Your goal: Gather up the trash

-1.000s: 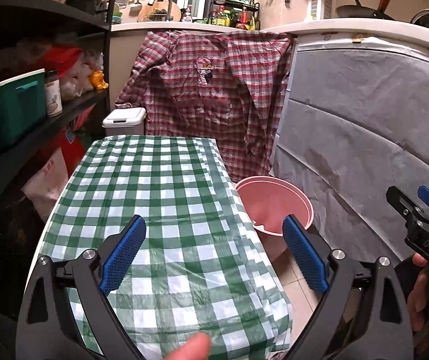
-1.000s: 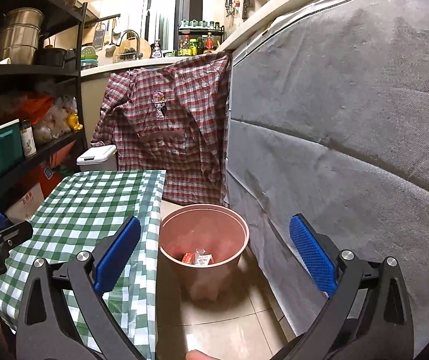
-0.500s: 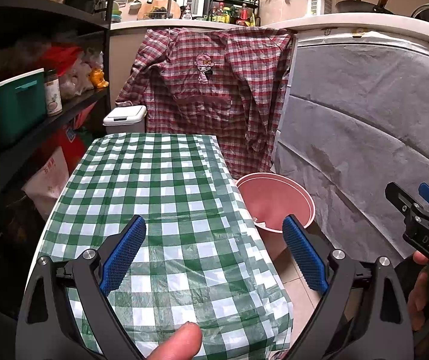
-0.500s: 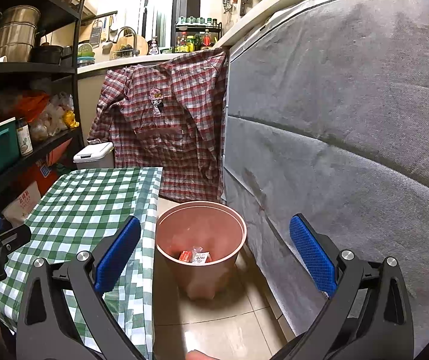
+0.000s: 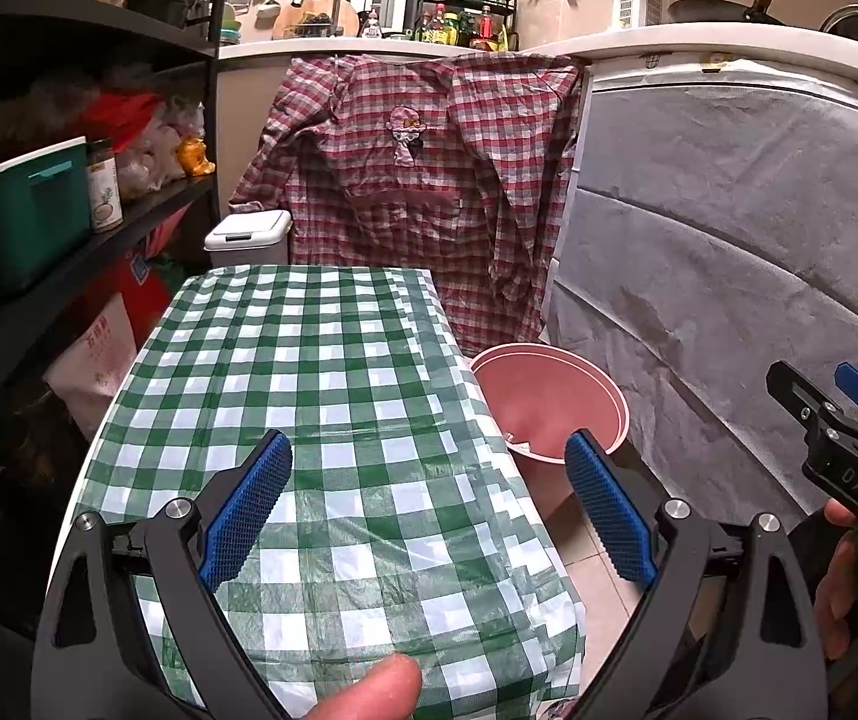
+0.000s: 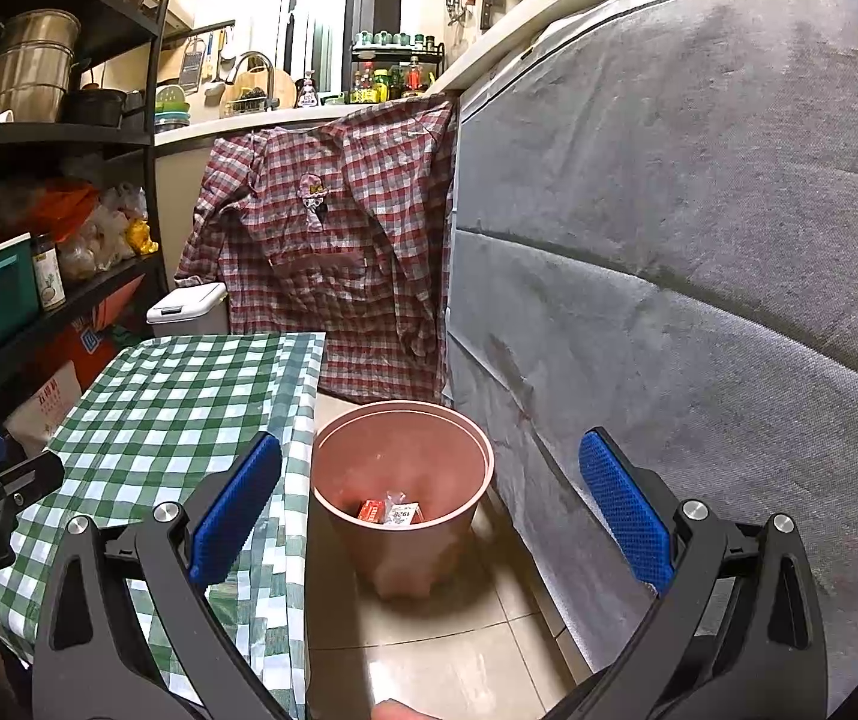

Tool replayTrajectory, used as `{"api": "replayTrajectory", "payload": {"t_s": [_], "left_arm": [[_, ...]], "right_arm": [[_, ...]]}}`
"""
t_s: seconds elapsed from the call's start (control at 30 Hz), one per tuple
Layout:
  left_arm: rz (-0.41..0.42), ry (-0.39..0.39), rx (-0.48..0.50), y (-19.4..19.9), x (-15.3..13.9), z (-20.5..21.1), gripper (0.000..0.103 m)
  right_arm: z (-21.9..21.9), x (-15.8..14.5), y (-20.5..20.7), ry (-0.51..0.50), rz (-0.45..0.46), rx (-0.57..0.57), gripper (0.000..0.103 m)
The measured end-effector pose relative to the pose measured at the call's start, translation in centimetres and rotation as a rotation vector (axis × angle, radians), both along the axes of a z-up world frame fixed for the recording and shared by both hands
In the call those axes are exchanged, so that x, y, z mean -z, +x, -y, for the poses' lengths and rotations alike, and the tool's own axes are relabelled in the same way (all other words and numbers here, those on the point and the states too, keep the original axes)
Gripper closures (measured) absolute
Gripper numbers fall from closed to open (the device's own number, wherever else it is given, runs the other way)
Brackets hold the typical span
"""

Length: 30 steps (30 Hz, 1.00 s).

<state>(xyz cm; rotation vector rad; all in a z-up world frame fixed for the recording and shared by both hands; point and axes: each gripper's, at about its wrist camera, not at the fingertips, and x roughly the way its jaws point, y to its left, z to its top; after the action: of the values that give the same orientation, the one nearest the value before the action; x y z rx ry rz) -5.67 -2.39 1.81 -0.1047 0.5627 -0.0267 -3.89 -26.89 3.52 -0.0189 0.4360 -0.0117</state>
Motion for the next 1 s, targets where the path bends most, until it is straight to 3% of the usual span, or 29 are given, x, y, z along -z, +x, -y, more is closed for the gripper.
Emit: {"api": "replayTrajectory", "payload": {"t_s": [1.0], "left_arm": [[-0.008,0.007,0.015,0.40,0.27,0.39,0.014]], "right_arm": [[-0.23,0.04,-0.04,0.000,-0.001,0.001,0.005]]}}
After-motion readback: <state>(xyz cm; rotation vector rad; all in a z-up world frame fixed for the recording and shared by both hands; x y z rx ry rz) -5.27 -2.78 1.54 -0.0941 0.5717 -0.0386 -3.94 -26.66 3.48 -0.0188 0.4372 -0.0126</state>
